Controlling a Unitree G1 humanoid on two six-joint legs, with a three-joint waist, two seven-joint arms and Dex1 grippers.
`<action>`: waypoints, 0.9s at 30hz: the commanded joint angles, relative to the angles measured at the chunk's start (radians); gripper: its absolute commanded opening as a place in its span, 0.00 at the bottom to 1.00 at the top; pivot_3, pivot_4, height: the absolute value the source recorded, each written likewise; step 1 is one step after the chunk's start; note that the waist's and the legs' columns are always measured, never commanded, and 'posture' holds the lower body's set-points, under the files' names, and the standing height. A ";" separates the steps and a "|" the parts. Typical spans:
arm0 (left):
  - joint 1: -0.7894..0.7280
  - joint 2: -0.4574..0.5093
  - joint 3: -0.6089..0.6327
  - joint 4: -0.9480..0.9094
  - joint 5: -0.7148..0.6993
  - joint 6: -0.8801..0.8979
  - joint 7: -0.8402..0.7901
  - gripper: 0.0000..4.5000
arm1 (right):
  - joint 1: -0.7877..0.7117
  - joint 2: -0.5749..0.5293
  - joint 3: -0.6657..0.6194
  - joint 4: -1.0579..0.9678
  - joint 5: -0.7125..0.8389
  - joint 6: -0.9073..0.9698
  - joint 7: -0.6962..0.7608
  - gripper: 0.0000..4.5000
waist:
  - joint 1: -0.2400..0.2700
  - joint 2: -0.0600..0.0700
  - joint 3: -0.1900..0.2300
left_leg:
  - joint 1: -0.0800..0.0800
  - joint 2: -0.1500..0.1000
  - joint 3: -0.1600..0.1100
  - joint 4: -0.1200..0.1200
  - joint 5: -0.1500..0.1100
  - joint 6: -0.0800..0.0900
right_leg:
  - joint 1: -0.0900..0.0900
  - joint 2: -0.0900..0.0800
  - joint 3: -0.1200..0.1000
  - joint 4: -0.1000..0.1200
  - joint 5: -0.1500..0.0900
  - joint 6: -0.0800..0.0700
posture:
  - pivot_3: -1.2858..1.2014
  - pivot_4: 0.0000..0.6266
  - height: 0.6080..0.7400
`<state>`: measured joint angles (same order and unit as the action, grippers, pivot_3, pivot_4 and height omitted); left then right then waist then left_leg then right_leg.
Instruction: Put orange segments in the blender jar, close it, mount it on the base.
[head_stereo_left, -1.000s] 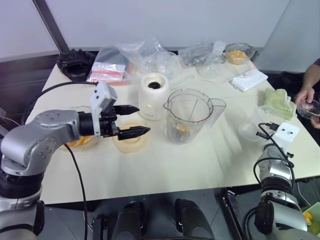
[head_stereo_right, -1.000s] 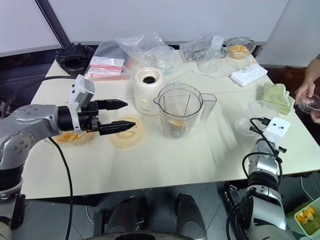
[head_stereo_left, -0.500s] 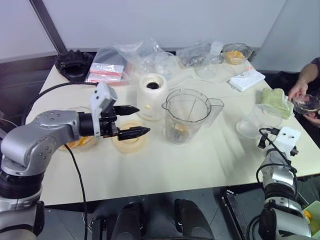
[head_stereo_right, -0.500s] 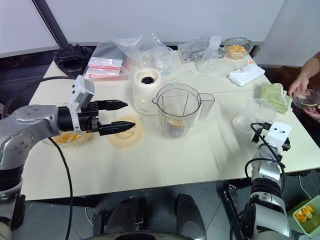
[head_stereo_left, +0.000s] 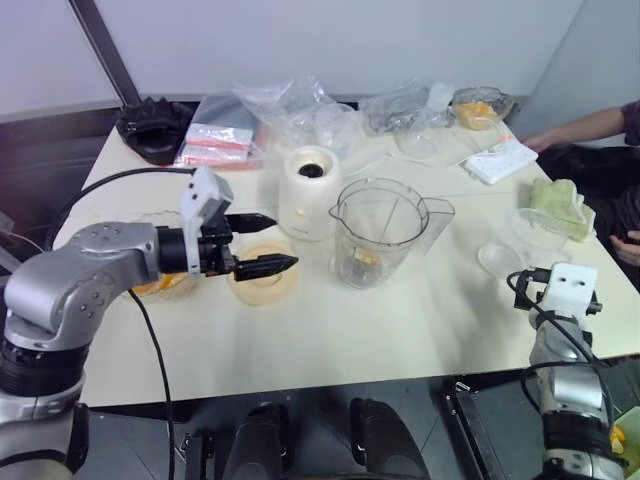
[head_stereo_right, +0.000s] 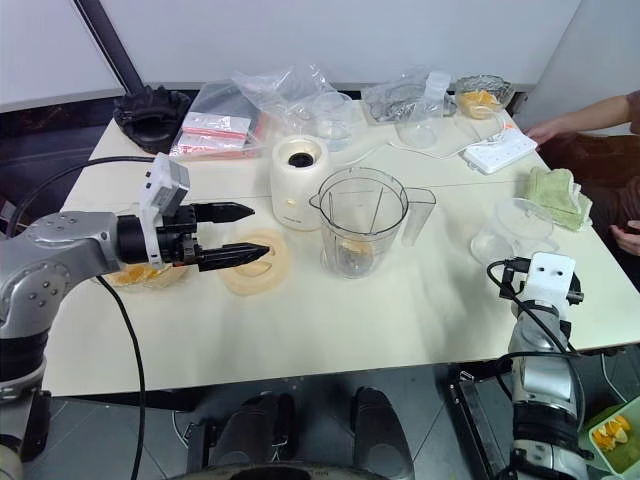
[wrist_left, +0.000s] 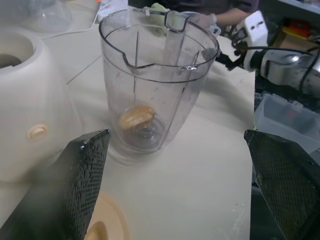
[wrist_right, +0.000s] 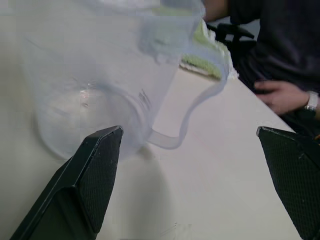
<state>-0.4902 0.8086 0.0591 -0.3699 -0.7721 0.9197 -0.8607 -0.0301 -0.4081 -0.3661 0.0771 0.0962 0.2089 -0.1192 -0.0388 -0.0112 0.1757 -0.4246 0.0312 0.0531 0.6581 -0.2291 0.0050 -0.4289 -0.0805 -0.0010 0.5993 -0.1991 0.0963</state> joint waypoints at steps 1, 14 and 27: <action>-0.034 0.049 -0.048 0.110 0.120 -0.106 -0.065 1.00 | 0.098 0.015 -0.033 -0.243 0.049 0.063 0.050 0.99 | 0.002 0.000 0.000 | 0.000 0.000 0.000 -0.001 0.000 0.000 | -0.001 0.000 0.000 0.000 0.000 0.000 | 0.52 0.24 1.00; -0.419 -0.103 -0.458 0.995 0.700 -0.809 -0.401 1.00 | 0.564 -0.129 -0.260 -0.813 0.423 0.281 0.492 0.99 | 0.043 -0.001 0.000 | -0.004 0.000 0.003 -0.007 0.000 0.000 | -0.005 -0.005 -0.001 -0.006 0.000 0.000 | 0.52 0.24 1.00; -0.648 -0.368 -0.555 1.609 1.005 -1.151 -0.402 1.00 | 0.497 -0.241 -0.236 -1.059 0.892 0.584 0.362 0.99 | 0.052 -0.003 0.000 | -0.018 0.000 0.002 0.003 -0.002 0.003 | -0.013 -0.001 -0.004 -0.003 0.000 0.001 | 0.52 0.24 1.00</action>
<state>-1.1342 0.4343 -0.4877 1.2047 0.1888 -0.2190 -1.2747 0.4742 -0.6333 -0.5927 -0.9526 0.9502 0.7874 0.2693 0.0130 -0.0142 0.1759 -0.4428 0.0309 0.0555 0.6622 -0.2307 0.0076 -0.4414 -0.0817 -0.0052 0.5964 -0.1994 0.0970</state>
